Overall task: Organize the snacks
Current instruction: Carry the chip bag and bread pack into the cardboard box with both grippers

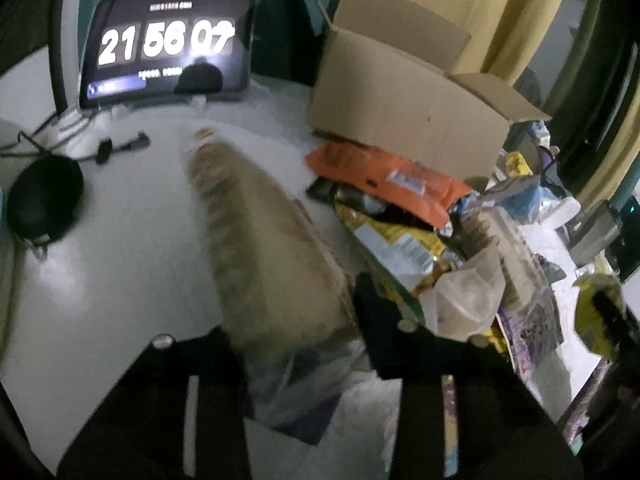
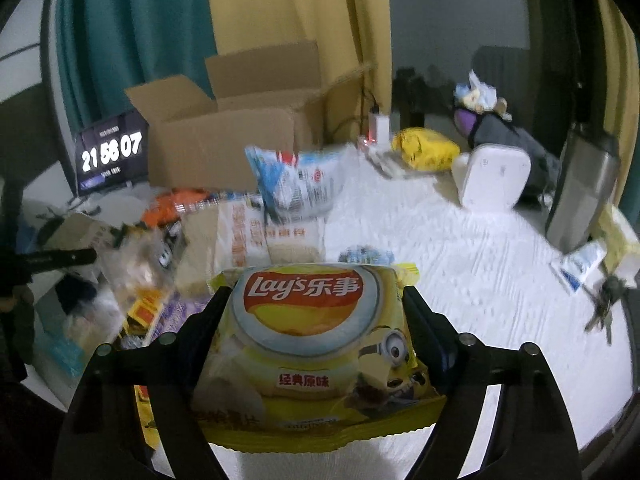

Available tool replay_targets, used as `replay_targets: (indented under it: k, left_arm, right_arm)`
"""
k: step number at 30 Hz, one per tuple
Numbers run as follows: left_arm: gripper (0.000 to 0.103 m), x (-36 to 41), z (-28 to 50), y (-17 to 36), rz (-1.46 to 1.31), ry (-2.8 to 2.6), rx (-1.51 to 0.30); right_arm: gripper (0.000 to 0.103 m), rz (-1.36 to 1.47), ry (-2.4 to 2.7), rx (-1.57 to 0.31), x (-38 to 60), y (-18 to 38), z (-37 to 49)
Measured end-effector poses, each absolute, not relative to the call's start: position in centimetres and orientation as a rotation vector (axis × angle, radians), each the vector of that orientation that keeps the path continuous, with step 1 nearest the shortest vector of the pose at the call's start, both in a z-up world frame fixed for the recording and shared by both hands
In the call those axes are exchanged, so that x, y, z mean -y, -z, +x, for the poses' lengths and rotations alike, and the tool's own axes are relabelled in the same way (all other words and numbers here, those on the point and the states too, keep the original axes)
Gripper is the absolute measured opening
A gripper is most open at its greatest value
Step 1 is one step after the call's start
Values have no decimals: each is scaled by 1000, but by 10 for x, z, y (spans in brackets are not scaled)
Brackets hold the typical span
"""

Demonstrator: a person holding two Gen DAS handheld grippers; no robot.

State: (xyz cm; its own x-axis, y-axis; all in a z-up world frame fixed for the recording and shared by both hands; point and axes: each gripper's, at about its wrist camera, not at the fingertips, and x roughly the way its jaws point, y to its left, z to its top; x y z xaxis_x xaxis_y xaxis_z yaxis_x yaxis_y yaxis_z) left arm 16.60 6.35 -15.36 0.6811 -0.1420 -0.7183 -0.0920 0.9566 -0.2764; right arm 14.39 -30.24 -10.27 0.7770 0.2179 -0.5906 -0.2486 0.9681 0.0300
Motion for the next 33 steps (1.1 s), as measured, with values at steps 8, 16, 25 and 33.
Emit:
replay_targets:
  k: [8,16,25,33]
  left_arm:
    - [26,-66,172,126,-261,24,-750]
    - [26,-59,186,81,-185,46,-641]
    - [26,-48,217,51,-105,91,-563]
    - [26,-35,259,29,-18,124,-507]
  right_arm:
    - [85,-54,-274,-542,296,69,158]
    - [85,-73,-316,-465,281,41,184]
    - [85,-116,-345,-415,257,17,223]
    - [85,-105,-345,-419,237,3,274]
